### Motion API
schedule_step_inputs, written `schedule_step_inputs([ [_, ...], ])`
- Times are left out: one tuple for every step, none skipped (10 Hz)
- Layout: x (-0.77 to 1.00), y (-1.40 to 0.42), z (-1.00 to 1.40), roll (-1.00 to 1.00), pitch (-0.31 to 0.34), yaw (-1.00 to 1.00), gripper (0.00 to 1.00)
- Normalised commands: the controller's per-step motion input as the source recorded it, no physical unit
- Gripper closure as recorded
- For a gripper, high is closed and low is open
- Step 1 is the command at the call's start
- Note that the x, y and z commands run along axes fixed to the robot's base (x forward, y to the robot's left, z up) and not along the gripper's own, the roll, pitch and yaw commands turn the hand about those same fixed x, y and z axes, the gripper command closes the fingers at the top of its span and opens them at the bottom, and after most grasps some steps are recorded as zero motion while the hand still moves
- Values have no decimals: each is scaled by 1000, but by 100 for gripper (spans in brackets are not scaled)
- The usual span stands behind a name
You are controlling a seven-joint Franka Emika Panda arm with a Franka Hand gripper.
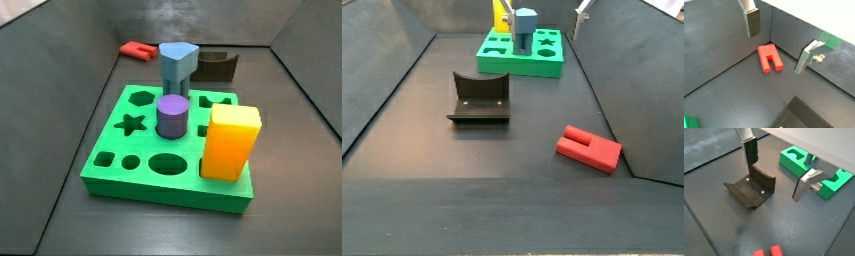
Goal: Pick up the square-circle object. Move up. Rotate the square-circle object. Place the square-circle object on the fixture. Regrasp the square-circle object. Move to above the board. Insert the square-circle object.
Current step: Pick up the square-circle object.
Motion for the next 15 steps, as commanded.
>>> schedule_step_inputs([
  [-103, 249, -740, 110, -171, 434, 0],
  [-146, 423, -934, 93, -154, 643, 0],
  [-200, 426, -914, 87, -174, 649, 0],
  [-197, 406, -937, 80, -179, 671, 0],
  [-177, 409, -911, 83, -169, 674, 0],
  [-111, 394, -914, 61, -140, 700, 0],
  [-89, 417, -909, 0, -93, 686, 0],
  [-43, 403, -891, 0, -40, 669, 0],
  [0, 286, -786, -61, -20, 594, 0],
  [0, 200, -731, -116, 0, 531, 0],
  [0, 134, -714, -176, 0, 463, 0],
  [-51, 37, -631, -119, -83, 474, 0],
  [-140, 0, -569, -109, -136, 397, 0],
  [-191, 3, -560, -100, -156, 400, 0],
  [-197, 11, -534, -77, -161, 406, 0],
])
